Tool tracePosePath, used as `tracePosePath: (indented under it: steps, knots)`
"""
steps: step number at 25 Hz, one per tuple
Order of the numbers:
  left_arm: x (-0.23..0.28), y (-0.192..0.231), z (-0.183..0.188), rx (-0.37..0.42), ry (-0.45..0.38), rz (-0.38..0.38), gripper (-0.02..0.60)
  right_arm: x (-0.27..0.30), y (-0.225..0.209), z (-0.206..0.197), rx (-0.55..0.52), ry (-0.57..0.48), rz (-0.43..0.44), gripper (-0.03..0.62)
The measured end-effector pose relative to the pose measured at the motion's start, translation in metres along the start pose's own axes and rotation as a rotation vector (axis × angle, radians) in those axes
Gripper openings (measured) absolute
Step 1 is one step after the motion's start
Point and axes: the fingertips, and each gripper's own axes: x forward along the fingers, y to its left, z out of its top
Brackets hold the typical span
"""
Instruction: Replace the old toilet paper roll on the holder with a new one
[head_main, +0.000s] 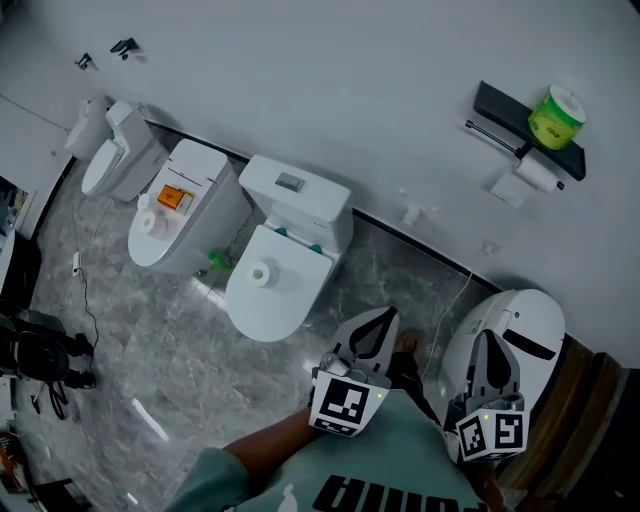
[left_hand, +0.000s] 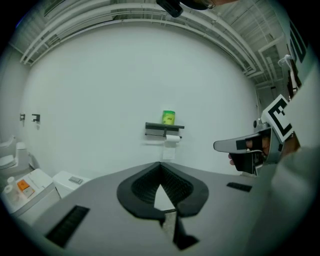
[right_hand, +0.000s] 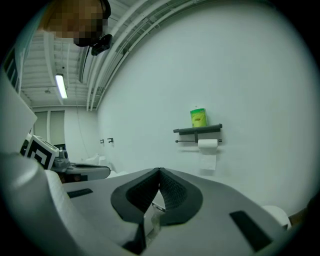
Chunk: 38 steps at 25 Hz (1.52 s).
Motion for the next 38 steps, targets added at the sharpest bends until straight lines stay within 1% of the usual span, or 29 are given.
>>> tracePosePath:
  steps: [3,8,16,23,29,33,37,38]
  knots:
    - [0.029,0.003,0.012,0.015,-0.001,0.018,0.005,0.026,-0.021,0.012,0.010,-0.016,0.022,0.008]
    - [0.083,0.002,0.024,0.043,0.034,0.016,0.005,0.066,-0.057,0.029,0.034,-0.041,0.051,0.008]
    - [0.152,-0.003,0.052,0.056,0.045,0.037,0.005,0.115,-0.113,0.050,0.034,-0.048,0.083,0.008]
    - [0.190,-0.002,0.073,0.063,0.034,0.070,0.005,0.145,-0.143,0.063,0.031,-0.046,0.110,0.008]
    - [0.217,-0.008,0.092,0.104,0.017,0.073,0.005,0.162,-0.168,0.066,0.069,-0.047,0.126,0.008]
    - [0.229,-0.014,0.097,0.120,0.001,0.056,0.005,0.168,-0.181,0.070,0.104,-0.062,0.114,0.008]
    - [0.242,-0.017,0.094,0.119,0.027,0.019,0.005,0.174,-0.191,0.072,0.133,-0.068,0.080,0.008]
    - [0.248,-0.016,0.094,0.119,0.019,0.009,0.005,0.178,-0.193,0.072,0.135,-0.068,0.070,0.008]
